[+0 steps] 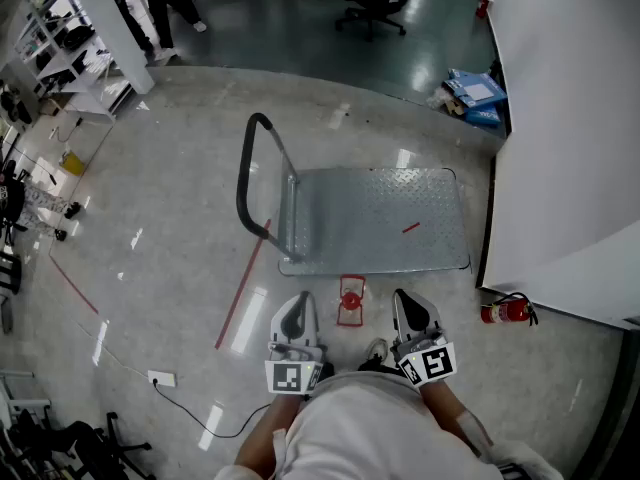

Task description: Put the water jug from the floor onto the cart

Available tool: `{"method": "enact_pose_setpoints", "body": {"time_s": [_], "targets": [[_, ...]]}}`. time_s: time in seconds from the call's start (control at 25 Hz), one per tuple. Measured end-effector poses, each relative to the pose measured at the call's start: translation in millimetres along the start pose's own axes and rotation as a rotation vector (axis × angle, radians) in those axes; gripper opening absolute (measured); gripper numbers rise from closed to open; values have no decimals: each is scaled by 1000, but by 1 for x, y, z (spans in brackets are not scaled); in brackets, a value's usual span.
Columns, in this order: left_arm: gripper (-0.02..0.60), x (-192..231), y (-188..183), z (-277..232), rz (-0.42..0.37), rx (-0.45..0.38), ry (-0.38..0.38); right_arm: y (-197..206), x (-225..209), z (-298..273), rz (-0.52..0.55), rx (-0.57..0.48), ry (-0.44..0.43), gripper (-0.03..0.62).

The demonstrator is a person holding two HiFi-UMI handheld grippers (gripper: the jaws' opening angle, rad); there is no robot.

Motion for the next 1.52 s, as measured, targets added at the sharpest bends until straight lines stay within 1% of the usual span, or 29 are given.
{"method": "enact_pose_setpoints", "body": {"time_s": [0.56, 0.76, 0.92, 1.0, 1.08, 1.2, 1.32, 1.52], "targets": [[3, -5, -1, 1, 6, 13, 16, 7, 3, -1, 2, 28, -14, 11], [3, -4, 4, -1, 12, 28, 27, 23, 3, -6, -14, 53, -15, 11], [3, 0, 13, -2, 11, 33, 35, 50, -1, -14, -20, 97, 5, 12], [3, 1, 16, -5, 34, 53, 35, 76, -3, -19, -12, 166, 16, 12], [3, 1, 19, -7, 57, 75, 34, 113, -6, -22, -2, 284, 15, 12], [3, 3, 30, -6, 55, 78, 45, 176, -10, -21, 16, 470, -11, 15], [3, 2, 44, -14, 94, 110, 48, 242, -18, -22, 27, 612, -18, 20], [3, 9, 73, -5, 137, 165, 39, 339, -11, -2, 22, 856, -37, 20]]}}
Point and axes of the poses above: the fingertips, and each gripper's own axes: z backward along the fingers, x to its left, y out of its underside, the point moved 4 cm from there along z, backward along the fingers, and after that the axes turned 14 degrees about -x, right-handed, at the moved point
